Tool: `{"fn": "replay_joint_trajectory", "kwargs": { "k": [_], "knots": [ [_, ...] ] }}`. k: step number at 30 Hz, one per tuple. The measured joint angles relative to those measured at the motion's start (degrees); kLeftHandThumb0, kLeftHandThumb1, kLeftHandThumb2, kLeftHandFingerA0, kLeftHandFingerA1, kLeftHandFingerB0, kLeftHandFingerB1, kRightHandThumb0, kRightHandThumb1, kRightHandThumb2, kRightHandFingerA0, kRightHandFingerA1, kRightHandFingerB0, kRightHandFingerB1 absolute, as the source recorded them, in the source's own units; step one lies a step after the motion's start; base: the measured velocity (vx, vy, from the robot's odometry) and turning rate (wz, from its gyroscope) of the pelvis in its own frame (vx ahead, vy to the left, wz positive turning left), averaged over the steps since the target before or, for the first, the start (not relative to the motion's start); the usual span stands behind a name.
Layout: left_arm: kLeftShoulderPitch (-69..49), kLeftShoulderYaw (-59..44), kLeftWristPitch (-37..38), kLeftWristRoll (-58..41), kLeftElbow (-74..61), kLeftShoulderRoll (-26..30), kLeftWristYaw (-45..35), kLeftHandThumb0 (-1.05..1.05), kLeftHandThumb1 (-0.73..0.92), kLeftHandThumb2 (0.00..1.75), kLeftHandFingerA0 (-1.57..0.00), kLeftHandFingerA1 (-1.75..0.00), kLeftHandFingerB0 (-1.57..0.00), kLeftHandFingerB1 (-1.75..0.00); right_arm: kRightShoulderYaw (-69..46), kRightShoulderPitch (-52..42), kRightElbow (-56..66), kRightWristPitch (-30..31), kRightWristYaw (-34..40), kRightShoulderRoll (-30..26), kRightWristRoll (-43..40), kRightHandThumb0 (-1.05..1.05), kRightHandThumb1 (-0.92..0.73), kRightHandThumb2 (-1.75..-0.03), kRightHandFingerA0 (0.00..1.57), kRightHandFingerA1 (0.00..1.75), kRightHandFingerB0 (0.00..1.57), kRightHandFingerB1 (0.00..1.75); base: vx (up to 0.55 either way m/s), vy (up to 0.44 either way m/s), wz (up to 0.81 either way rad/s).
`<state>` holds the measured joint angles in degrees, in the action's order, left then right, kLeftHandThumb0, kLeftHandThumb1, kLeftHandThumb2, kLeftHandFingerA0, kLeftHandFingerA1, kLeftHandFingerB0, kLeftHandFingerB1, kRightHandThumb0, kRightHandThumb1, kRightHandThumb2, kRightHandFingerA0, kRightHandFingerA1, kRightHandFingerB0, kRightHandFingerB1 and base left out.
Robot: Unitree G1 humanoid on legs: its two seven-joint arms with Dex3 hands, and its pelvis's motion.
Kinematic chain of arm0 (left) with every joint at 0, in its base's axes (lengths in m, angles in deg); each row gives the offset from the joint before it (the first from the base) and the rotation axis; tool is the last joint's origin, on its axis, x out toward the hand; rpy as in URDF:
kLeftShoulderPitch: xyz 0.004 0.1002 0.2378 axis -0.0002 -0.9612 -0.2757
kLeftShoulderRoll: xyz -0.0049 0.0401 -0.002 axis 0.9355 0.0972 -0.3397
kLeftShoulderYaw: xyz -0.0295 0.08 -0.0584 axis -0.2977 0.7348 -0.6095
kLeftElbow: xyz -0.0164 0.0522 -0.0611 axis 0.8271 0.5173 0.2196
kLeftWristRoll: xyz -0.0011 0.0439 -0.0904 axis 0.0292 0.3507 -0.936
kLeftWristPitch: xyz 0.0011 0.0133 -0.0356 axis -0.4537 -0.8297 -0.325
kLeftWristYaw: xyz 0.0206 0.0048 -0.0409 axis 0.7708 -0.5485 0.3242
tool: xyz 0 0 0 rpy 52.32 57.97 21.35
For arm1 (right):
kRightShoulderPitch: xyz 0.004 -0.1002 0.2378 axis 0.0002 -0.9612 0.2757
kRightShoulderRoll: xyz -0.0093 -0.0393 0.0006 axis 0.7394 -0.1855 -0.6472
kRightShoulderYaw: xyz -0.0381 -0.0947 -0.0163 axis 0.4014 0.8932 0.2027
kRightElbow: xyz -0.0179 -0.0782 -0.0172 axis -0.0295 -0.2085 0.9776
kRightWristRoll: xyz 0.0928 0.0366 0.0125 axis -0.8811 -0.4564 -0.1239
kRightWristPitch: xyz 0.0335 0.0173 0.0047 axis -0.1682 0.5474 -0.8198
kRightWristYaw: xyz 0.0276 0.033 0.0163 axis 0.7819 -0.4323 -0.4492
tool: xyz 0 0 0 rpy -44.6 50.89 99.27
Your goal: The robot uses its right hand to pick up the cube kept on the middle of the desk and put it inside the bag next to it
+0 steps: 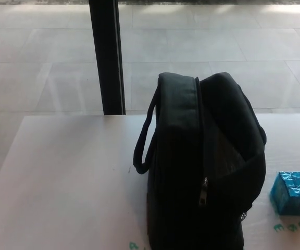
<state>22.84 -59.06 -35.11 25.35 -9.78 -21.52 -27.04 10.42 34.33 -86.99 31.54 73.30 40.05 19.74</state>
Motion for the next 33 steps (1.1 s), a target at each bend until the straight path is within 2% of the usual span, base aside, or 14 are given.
{"fn": "replay_joint_trajectory", "kwargs": {
  "k": [6, 7, 8, 19, 20, 21, 22, 23, 24, 25, 27, 28, 30, 33],
  "knots": [
    [0.03, -0.31, -0.79, -1.37, 0.01, 1.33, -4.82, -0.78, 0.54, 0.89, -0.26, -0.54, -0.18, -0.46, -4.61, -0.27, 2.21, 2.46, -1.23, -0.69, -2.89, -0.82, -0.65, -0.6, 0.61, 0.94, 0.27, 0.93, 0.0, 0.0, 0.0],
    [0.03, -0.31, -0.88, -1.45, 0.01, 1.49, -5.29, -0.78, 0.52, 0.88, -0.26, -0.55, -0.19, -0.47, -5.03, -0.39, 2.73, 2.75, -1.32, -0.9, -3.13, -0.81, -0.48, -0.94, 0.6, 0.92, 0.28, 0.81, 0.0, 0.0, 0.0],
    [0.04, -0.33, -0.98, -1.56, 0.01, 1.6, -5.71, -0.77, 0.53, 0.89, -0.26, -0.56, -0.18, -0.47, -5.62, -0.43, 3.26, 3.19, -1.42, -1.03, -3.53, -0.81, -0.66, -0.59, 0.49, 1.01, 0.13, 0.95, 0.0, 0.0, 0.0],
    [0.34, -0.73, -1.77, -2.34, 0.39, 1.73, -8.29, -0.78, 0.53, 0.89, -0.24, -0.55, -0.15, -0.46, -16.88, 4.63, 19.1, 8.98, 1.3, -1.06, -9.96, -0.77, -0.71, -0.61, 0.11, 1.07, 0.09, 0.78, 0.0, 0.0, 0.0],
    [0.42, -0.73, -1.77, -2.39, 0.35, 1.73, -8.57, -0.77, 0.52, 0.88, -0.26, -0.55, -0.16, -0.46, -17.45, 6.32, 20.85, 9.54, 2.0, -1.06, -10.49, -0.8, -0.54, -0.92, 0.27, 0.81, 0.17, 0.68, 0.0, 0.0, 0.0],
    [0.4, -0.81, -1.79, -2.39, 0.27, 1.73, -8.71, -0.78, 0.52, 0.88, -0.25, -0.55, -0.16, -0.46, -17.64, 7.83, 22.32, 10.28, 2.58, -1.06, -10.96, -0.78, -0.7, -0.6, 0.21, 0.93, 0.12, 0.69, 0.0, 0.0, 0.0],
    [0.4, -0.85, -1.82, -2.39, 0.15, 1.73, -8.78, -0.76, 0.53, 0.89, -0.24, -0.55, -0.16, -0.46, -17.55, 9.16, 23.51, 11.0, 2.96, -1.06, -11.33, -0.8, -0.71, -0.61, 0.2, 0.83, 0.09, 0.65, 0.0, 0.0, 0.0],
    [0.41, -0.89, -1.89, -2.4, 0.1, 1.72, -8.83, -0.74, 0.69, 0.6, -0.3, -0.49, -0.21, -0.37, -17.36, 9.95, 24.34, 11.5, 3.14, -1.06, -11.5, -0.8, -0.69, -0.61, 0.23, 0.81, 0.11, 0.6, 0.0, 0.0, 0.0],
    [0.43, -0.98, -2.09, -2.41, 0.01, 1.72, -8.87, -0.74, 0.68, 0.59, -0.3, -0.51, -0.22, -0.37, -16.83, 11.22, 25.75, 12.43, 3.34, -1.07, -11.74, -0.86, -0.59, -0.93, 0.27, 0.71, 0.09, 0.56, 0.0, 0.0, 0.0],
    [0.36, -1.08, -2.15, -2.41, -0.13, 1.71, -8.89, -0.75, 0.52, 0.87, -0.29, -0.58, -0.2, -0.48, -16.34, 12.05, 26.5, 13.12, 3.44, -1.07, -11.88, -0.86, -0.58, -0.92, 0.25, 0.69, 0.07, 0.54, 0.0, 0.0, 0.0],
    [0.19, -1.44, -2.21, -2.44, -0.52, 1.66, -8.88, -0.75, 0.53, 0.85, -0.25, -0.57, -0.18, -0.47, -14.79, 13.85, 27.89, 14.73, 3.48, -1.07, -12.18, -0.79, -0.54, -0.92, 0.14, 0.62, 0.03, 0.42, 0.0, 0.0, 0.0],
    [0.17, -1.59, -2.28, -2.47, -0.6, 1.64, -8.91, -0.74, 0.69, 0.59, -0.31, -0.53, -0.21, -0.38, -13.62, 14.82, 28.39, 15.5, 3.35, -1.07, -12.34, -0.79, -0.56, -0.89, 0.0, 0.54, 0.02, 0.35, 0.0, 0.0, 0.0],
    [0.13, -1.69, -2.37, -2.55, -1.03, 1.6, -9.01, -0.76, 0.53, 0.86, -0.26, -0.56, -0.18, -0.47, -11.32, 16.13, 29.31, 17.03, 2.8, -1.13, -12.71, -0.78, -0.55, -0.94, 0.02, 0.49, 0.06, 0.23, 0.0, 0.0, 0.0],
    [-0.18, -1.93, -2.64, -2.6, -1.63, 1.5, -8.99, -0.75, 0.52, 0.86, -0.27, -0.56, -0.18, -0.47, -7.31, 17.73, 30.46, 19.02, 1.67, -1.37, -12.97, -0.81, -0.57, -0.92, 0.0, 0.21, 0.1, 0.13, 0.0, 0.0, 0.0]
  ]
}}
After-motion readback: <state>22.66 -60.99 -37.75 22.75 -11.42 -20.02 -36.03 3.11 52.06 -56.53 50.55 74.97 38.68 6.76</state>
